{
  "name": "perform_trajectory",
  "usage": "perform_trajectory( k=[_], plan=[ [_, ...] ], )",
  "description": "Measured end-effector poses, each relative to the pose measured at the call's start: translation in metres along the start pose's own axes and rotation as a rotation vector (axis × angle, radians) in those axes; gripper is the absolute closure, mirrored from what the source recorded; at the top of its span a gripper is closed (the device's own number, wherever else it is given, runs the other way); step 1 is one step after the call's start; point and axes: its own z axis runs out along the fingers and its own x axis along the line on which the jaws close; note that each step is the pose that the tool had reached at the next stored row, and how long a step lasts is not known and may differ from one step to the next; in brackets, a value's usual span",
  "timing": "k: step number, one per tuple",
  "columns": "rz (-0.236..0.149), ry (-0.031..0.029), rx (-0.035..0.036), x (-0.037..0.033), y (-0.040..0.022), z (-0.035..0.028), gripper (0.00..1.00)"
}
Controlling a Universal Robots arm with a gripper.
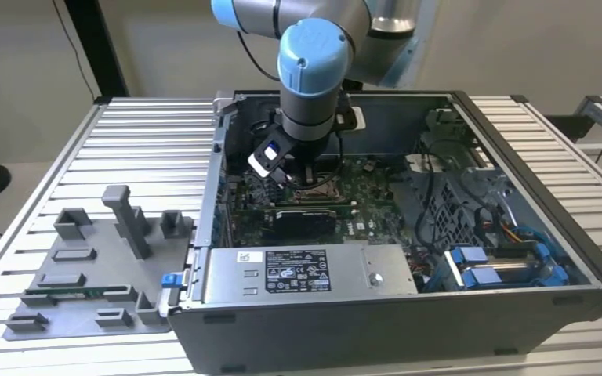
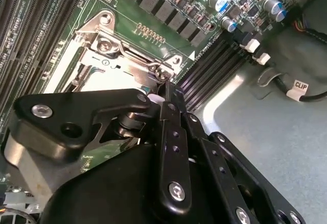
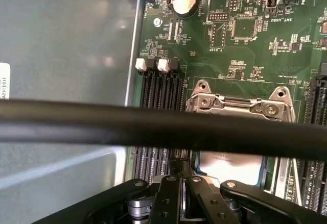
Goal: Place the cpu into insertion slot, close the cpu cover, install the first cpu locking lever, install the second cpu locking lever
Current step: 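Install the first cpu locking lever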
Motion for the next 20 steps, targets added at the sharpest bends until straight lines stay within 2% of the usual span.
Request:
perform_trajectory(
  k=[3, 6, 7, 9, 14, 20],
  plan=[
    [0.000, -0.0013, 0.0010, -0.0001, 0.0000, -0.0001, 1.00],
    [0.001, 0.0005, 0.0068, -0.0001, 0.0026, -0.0007, 1.00],
    [0.001, 0.0011, 0.0070, 0.0002, 0.0034, -0.0014, 1.00],
    [0.000, -0.0012, 0.0023, 0.0008, 0.0058, -0.0032, 1.00],
    [0.001, -0.0025, 0.0028, 0.0035, 0.0060, -0.0057, 1.00],
    [0.001, -0.0020, 0.0026, 0.0114, 0.0060, -0.0224, 1.00]
  ],
)
